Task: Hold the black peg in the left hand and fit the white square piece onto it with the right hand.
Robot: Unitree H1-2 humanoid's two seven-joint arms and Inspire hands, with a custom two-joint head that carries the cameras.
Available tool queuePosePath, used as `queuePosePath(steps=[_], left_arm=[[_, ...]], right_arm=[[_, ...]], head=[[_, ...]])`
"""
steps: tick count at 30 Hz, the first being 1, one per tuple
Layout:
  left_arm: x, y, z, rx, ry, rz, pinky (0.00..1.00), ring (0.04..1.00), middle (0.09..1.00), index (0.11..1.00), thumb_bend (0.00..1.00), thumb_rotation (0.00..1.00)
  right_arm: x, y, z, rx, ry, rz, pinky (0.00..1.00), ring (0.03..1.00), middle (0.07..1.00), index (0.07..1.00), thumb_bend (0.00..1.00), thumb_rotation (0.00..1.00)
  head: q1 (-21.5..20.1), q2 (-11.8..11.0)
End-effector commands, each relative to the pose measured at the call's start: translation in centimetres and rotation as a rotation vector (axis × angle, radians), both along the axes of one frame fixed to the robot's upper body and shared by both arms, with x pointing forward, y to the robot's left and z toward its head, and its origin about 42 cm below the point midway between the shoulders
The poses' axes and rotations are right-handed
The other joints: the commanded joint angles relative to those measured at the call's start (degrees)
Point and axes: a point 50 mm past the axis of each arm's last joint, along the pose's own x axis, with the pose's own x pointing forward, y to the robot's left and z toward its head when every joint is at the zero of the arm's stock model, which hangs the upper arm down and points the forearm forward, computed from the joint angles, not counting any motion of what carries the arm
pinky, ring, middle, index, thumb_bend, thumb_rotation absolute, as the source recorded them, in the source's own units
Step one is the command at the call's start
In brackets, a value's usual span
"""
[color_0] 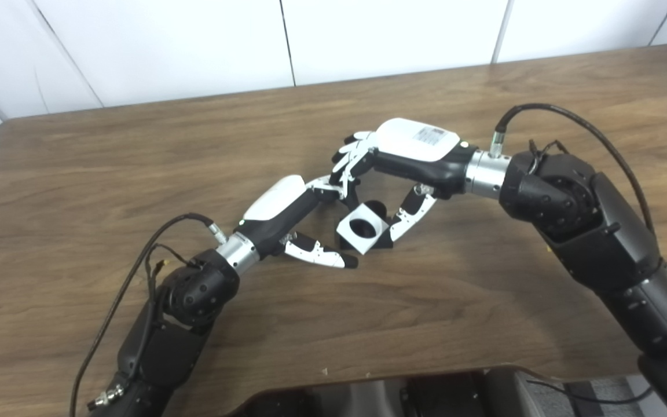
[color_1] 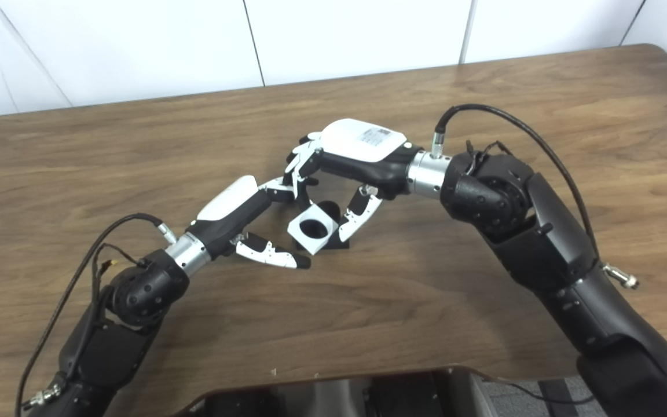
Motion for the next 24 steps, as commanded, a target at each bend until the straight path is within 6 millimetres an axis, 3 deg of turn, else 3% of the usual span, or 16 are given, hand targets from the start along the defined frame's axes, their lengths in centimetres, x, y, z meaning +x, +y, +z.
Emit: queuePosePath(steps=[1, 9, 24], left_arm=[[0.0, 0.6, -0.4, 0.046, 0.026, 0.016, 0.79, 0.938, 0.912, 0.608, 0.87, 0.33], [-0.1, 0.4, -0.3, 0.049, -0.018, 0.073, 0.76, 0.906, 0.884, 0.593, 0.85, 0.21], [-0.1, 0.2, -0.1, 0.035, -0.05, 0.123, 0.74, 0.896, 0.877, 0.583, 0.83, 0.2]], right_arm=[[0.6, 0.0, 2.5, 0.064, -0.076, -0.004, 0.96, 0.872, 0.763, 0.477, 0.52, 0.14], [1.0, -0.5, 4.2, 0.091, -0.102, -0.036, 0.96, 0.877, 0.765, 0.476, 0.52, 0.14], [1.5, -1.4, 4.7, 0.13, -0.123, -0.068, 0.94, 0.863, 0.753, 0.476, 0.52, 0.14]], head=[[0.0, 0.0], [-0.1, -0.1], [0.0, 0.2]])
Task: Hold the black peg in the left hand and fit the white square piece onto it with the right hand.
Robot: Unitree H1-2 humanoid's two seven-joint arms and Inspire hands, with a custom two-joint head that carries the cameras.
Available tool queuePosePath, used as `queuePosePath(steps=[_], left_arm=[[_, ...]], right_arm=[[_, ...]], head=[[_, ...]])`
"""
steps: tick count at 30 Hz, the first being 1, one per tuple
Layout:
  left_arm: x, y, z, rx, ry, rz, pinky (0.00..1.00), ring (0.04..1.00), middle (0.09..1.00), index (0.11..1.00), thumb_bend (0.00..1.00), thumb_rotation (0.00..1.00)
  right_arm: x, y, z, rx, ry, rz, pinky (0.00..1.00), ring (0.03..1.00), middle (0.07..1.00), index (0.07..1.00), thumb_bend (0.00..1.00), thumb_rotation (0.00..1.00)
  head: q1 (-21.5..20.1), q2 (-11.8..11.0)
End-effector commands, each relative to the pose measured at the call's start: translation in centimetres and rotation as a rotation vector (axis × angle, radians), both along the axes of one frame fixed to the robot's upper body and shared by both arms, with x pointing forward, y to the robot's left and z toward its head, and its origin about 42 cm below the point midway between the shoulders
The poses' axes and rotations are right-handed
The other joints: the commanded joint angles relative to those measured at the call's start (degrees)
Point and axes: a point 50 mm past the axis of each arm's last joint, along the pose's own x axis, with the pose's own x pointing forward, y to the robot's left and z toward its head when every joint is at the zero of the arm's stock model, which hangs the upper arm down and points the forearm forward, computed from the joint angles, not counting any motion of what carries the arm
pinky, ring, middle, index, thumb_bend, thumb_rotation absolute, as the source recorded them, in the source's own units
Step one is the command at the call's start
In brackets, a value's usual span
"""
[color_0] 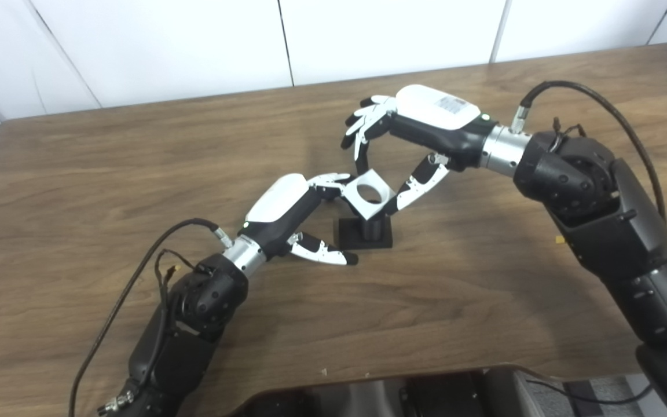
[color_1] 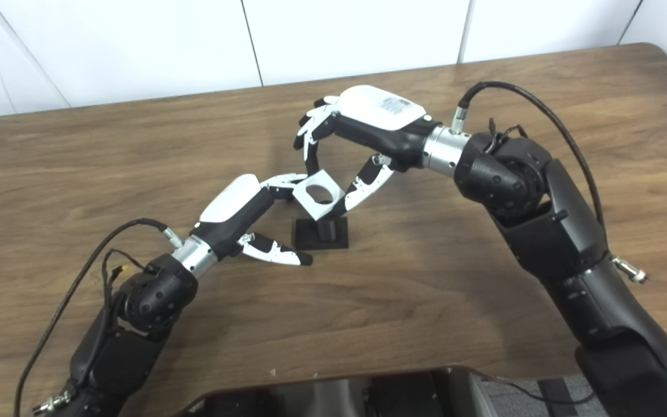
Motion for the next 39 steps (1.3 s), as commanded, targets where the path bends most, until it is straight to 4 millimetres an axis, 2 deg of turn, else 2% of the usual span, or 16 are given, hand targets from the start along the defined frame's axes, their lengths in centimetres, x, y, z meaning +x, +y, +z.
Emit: queuePosePath(steps=[1, 20, 21, 22, 24, 39], left_arm=[[0.3, 1.0, 0.1, 0.025, 0.008, 0.045, 0.74, 0.895, 0.877, 0.583, 0.83, 0.2], [0.2, 0.9, -0.1, 0.02, -0.007, 0.057, 0.7, 0.868, 0.86, 0.572, 0.78, 0.17], [0.2, 0.9, -0.1, 0.02, -0.007, 0.057, 0.7, 0.869, 0.862, 0.556, 0.73, 0.15], [0.2, 0.9, -0.1, 0.02, -0.007, 0.056, 0.71, 0.872, 0.864, 0.526, 0.62, 0.11], [0.2, 0.9, 0.0, 0.021, -0.005, 0.057, 0.71, 0.876, 0.866, 0.501, 0.54, 0.08], [0.3, 1.2, 0.0, 0.017, 0.001, 0.058, 0.72, 0.88, 0.87, 0.493, 0.52, 0.07]], right_arm=[[0.4, 0.2, 2.5, 0.042, -0.085, 0.017, 0.94, 0.862, 0.752, 0.476, 0.52, 0.14], [0.6, -0.1, 0.9, -0.01, -0.036, 0.014, 0.93, 0.858, 0.757, 0.476, 0.52, 0.14], [0.6, -0.1, 0.9, -0.013, -0.034, 0.014, 0.93, 0.858, 0.757, 0.476, 0.52, 0.14], [0.6, -0.1, 0.8, -0.017, -0.031, 0.012, 0.94, 0.859, 0.758, 0.476, 0.52, 0.14], [0.6, -0.2, 0.7, -0.022, -0.027, 0.01, 0.94, 0.861, 0.759, 0.476, 0.52, 0.14], [1.0, -0.7, 0.4, -0.028, -0.015, 0.004, 0.93, 0.855, 0.752, 0.476, 0.52, 0.14]], head=[[0.2, 0.1], [0.2, 0.4], [0.2, 0.4], [0.2, 0.4], [0.2, 0.4], [0.2, 0.0]])
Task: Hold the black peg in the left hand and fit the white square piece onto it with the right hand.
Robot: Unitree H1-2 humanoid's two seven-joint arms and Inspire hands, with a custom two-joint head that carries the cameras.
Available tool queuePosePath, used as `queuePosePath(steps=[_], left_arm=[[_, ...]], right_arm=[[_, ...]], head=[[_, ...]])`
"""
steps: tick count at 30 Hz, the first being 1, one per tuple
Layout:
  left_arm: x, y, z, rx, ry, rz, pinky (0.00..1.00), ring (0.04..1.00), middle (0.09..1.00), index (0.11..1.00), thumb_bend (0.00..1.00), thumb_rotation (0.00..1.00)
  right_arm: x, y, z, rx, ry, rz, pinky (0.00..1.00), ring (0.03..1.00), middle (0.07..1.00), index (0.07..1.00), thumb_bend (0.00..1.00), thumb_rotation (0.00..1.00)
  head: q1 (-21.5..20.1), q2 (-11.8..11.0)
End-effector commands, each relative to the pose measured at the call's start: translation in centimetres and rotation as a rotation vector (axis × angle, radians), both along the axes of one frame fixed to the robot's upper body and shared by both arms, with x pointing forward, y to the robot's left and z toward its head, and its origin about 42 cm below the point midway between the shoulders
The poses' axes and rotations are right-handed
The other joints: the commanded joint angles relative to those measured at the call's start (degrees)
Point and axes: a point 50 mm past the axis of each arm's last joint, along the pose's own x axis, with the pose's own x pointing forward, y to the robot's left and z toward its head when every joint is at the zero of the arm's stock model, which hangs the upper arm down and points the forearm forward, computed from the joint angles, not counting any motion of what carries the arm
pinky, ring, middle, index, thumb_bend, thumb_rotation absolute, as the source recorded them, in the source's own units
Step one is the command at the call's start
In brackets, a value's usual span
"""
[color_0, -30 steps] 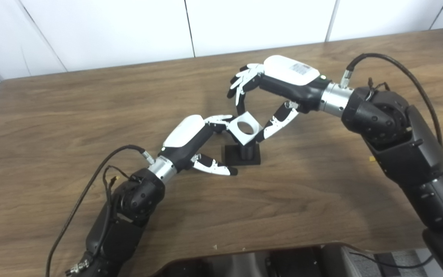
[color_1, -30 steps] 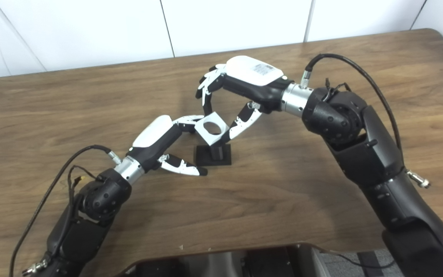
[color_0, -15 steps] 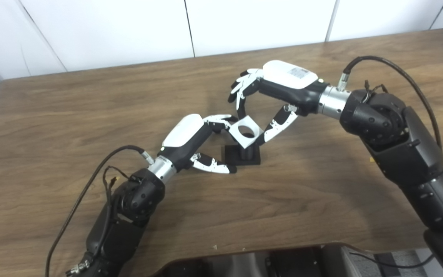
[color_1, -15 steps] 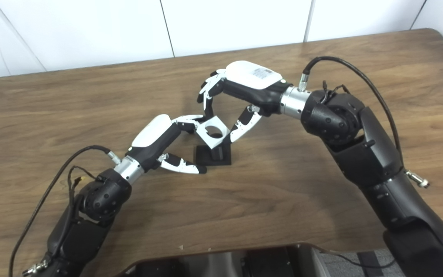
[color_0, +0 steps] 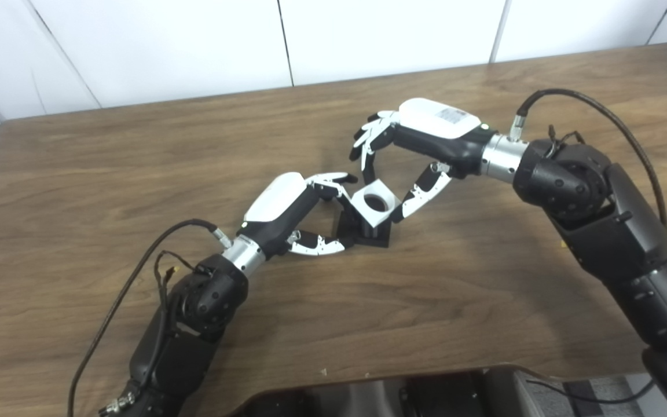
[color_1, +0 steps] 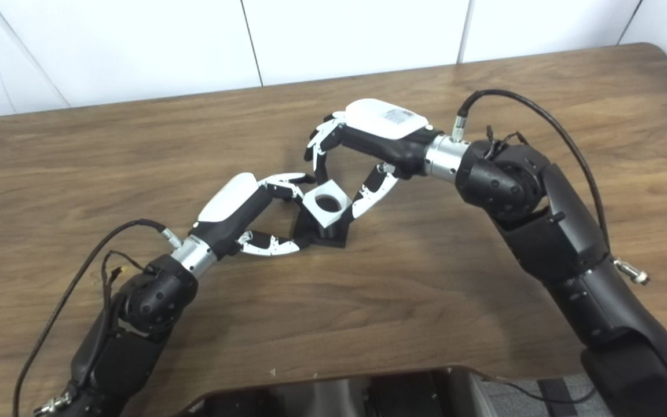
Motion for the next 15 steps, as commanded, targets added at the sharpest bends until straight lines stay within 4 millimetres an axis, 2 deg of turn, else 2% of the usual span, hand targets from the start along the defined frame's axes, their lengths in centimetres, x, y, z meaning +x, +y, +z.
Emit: queuePosePath(steps=[1, 8, 15], left_arm=[[0.35, 1.11, 0.09, 0.024, 0.007, 0.04, 0.71, 0.877, 0.868, 0.493, 0.52, 0.07], [0.08, 1.17, 0.03, 0.026, 0.003, 0.041, 0.71, 0.875, 0.864, 0.493, 0.52, 0.07], [-0.12, 1.25, -0.11, 0.023, 0.009, 0.038, 0.72, 0.875, 0.868, 0.493, 0.52, 0.07]], right_arm=[[0.43, -0.13, 2.28, 0.018, -0.075, 0.025, 0.93, 0.852, 0.752, 0.475, 0.52, 0.14], [0.17, 0.01, 1.94, 0.023, -0.065, 0.019, 0.94, 0.854, 0.752, 0.476, 0.52, 0.14], [0.12, 0.13, 1.38, 0.031, -0.06, 0.01, 0.94, 0.855, 0.749, 0.478, 0.52, 0.14]], head=[[0.0, 0.0], [-0.2, -1.5], [-0.3, -2.0]])
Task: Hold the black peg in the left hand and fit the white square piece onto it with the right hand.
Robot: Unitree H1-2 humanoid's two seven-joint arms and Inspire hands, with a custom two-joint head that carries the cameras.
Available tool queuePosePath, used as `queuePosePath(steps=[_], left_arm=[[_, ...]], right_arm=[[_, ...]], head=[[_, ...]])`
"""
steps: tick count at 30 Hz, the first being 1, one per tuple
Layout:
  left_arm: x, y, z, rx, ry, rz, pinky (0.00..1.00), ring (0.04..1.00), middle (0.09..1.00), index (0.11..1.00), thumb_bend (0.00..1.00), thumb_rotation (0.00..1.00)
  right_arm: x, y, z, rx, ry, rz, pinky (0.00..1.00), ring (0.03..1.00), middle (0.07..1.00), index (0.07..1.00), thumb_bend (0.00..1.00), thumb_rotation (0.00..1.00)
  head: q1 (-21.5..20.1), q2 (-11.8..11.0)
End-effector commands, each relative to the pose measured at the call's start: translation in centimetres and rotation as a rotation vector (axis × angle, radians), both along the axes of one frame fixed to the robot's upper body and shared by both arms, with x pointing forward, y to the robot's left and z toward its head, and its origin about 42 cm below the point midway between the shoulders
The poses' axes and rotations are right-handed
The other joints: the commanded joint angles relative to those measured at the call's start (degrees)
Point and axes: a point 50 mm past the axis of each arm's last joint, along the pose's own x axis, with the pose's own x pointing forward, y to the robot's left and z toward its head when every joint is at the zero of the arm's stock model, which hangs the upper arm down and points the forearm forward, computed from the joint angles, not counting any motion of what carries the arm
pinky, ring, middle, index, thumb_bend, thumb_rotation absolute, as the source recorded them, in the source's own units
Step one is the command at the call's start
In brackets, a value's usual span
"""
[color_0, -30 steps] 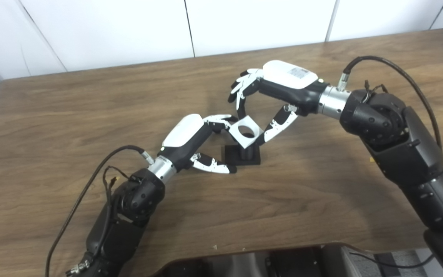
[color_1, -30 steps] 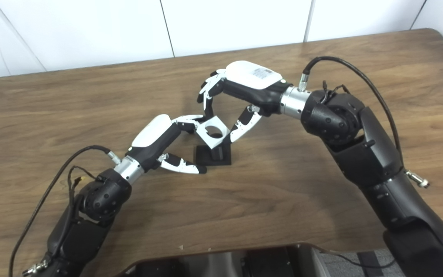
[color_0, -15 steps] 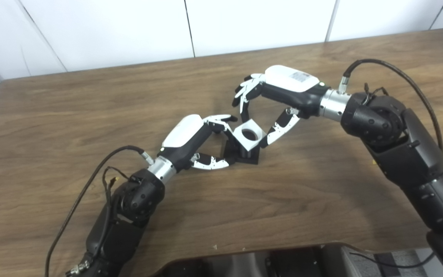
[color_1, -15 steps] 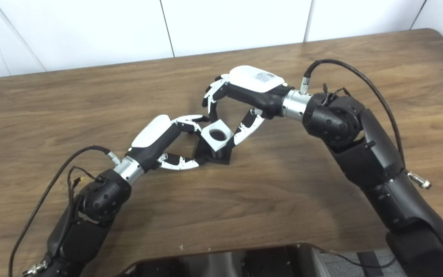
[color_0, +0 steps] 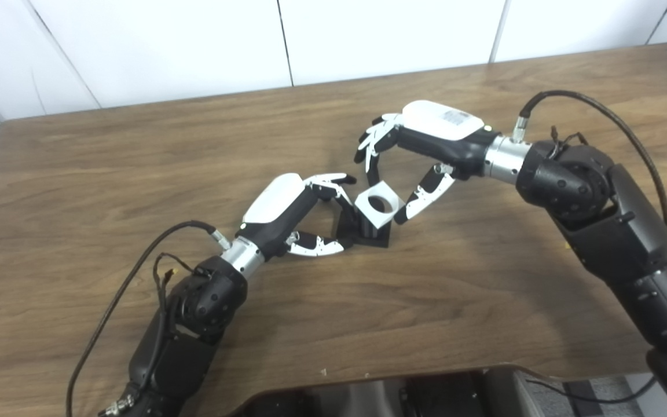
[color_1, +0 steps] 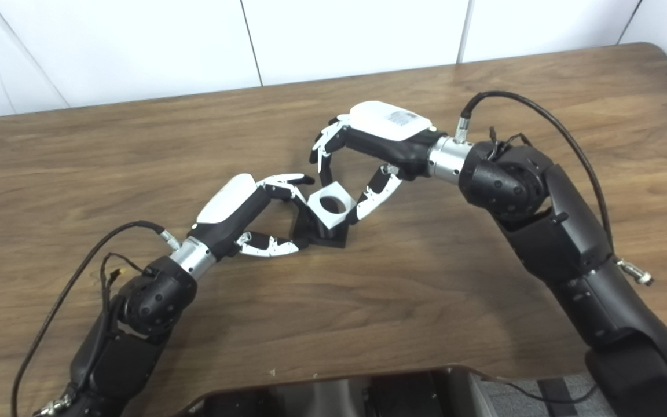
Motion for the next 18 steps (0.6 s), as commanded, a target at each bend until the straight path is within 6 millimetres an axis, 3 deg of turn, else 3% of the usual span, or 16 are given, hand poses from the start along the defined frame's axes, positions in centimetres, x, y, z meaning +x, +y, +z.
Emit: queuePosePath(steps=[1, 18], left_arm=[[0.1, 1.1, 0.0, 0.028, 0.006, 0.03, 0.72, 0.875, 0.868, 0.493, 0.52, 0.07], [0.1, 0.8, 0.0, 0.025, 0.008, 0.029, 0.71, 0.872, 0.864, 0.493, 0.52, 0.07]], right_arm=[[0.3, 0.4, 1.8, 0.04, -0.073, 0.013, 0.94, 0.856, 0.749, 0.478, 0.52, 0.14], [0.8, 0.9, 0.3, 0.062, -0.042, -0.018, 0.95, 0.864, 0.751, 0.477, 0.52, 0.14]], head=[[-0.1, 0.1], [1.3, 0.4]])
